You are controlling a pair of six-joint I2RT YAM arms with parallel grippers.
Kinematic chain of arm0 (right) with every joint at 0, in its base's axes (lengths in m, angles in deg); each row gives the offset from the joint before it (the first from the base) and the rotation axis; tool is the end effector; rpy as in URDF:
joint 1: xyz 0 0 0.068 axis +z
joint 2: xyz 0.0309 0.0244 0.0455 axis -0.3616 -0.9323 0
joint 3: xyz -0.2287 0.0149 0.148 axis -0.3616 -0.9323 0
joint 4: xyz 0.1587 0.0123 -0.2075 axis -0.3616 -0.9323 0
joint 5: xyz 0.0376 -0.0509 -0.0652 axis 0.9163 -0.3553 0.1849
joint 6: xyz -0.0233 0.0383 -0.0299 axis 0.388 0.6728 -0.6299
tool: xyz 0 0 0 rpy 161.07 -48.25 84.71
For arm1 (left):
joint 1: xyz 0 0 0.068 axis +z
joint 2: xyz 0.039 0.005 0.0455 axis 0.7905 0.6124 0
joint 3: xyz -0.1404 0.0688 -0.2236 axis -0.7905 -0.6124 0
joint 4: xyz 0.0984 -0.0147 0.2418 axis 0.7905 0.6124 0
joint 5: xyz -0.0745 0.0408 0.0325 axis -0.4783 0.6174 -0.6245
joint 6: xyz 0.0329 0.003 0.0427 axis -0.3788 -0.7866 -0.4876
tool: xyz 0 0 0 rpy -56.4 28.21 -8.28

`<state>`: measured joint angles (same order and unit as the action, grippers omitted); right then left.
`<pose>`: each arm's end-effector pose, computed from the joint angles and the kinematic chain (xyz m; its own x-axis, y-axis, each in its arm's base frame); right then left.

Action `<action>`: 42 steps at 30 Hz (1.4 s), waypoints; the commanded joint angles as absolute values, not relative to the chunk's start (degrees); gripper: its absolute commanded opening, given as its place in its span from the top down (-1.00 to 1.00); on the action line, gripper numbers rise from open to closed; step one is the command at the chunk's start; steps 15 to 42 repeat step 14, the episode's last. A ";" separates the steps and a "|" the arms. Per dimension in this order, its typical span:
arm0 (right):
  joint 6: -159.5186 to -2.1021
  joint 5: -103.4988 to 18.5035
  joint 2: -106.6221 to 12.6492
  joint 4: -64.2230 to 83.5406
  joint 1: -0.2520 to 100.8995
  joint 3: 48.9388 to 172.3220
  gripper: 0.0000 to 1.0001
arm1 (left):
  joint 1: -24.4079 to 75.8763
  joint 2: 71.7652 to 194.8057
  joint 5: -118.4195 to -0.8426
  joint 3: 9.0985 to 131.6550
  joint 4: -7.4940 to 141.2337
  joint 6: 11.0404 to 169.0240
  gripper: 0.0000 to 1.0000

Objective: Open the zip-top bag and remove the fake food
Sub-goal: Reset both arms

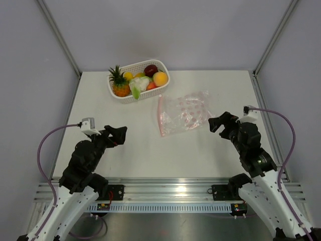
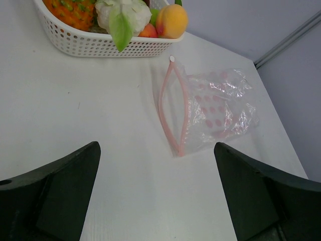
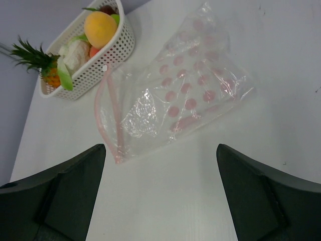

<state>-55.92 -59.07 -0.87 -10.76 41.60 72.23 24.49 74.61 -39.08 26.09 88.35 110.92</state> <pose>0.1420 0.0470 0.2994 -0.3648 0.4182 -0.8319 -0.0175 0.8902 0.4552 0.0952 -0.0416 0.2802 -0.2509 -0.4607 -0.8513 0.1585 0.8480 -0.5057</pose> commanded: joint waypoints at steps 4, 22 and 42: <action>-54.59 -57.71 10.70 -14.80 41.94 66.21 -0.99 | 24.64 66.77 -39.85 23.70 92.09 110.70 -0.98; -51.59 -56.91 12.83 -12.77 41.94 62.06 -1.00 | 24.55 66.57 -38.98 22.90 91.56 110.36 -0.98; -51.59 -56.91 12.83 -12.77 41.94 62.06 -1.00 | 24.55 66.57 -38.98 22.90 91.56 110.36 -0.98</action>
